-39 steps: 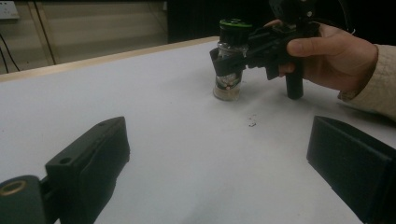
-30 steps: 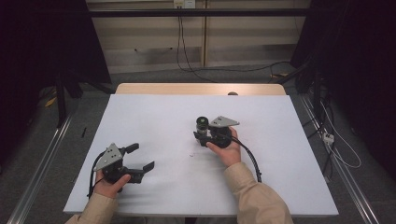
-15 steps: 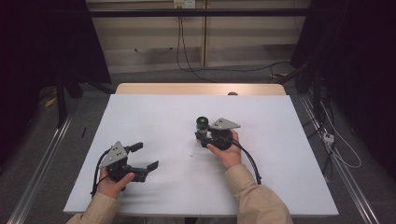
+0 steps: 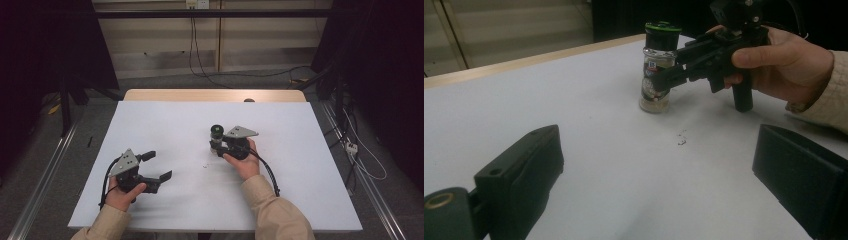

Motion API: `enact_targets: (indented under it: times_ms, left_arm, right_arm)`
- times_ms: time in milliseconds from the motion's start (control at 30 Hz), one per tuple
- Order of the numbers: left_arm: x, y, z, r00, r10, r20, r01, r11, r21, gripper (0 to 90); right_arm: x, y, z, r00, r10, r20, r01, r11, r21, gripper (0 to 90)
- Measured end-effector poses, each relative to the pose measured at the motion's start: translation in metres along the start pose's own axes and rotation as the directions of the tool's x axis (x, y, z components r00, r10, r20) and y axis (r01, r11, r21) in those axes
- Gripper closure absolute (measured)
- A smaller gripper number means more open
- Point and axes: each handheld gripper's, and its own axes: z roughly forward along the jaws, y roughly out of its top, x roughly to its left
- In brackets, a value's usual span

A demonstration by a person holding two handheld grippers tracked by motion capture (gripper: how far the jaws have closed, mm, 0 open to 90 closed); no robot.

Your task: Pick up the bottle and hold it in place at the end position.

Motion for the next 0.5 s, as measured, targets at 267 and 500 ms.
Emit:
enact_targets:
  times_ms: [267, 500]
  left_arm:
    - [-0.0002, 0.0046, 0.003, 1.0, 0.004, 0.008, -0.004, 1.0, 0.009, 5.8]
    - [0.0014, 0.0076, 0.0083, 0.9999, 0.004, 0.013, -0.004, 0.9997, 0.025, 6.0]
  right_arm:
    - [0.0001, -0.0001, -0.0001, 0.9999, -0.011, -0.001, 0.011, 1.0, 0.0, 54.1]
    - [0.0006, -0.0001, 0.0001, 0.9998, -0.019, 0.0, 0.019, 1.0, 0.0, 54.1]
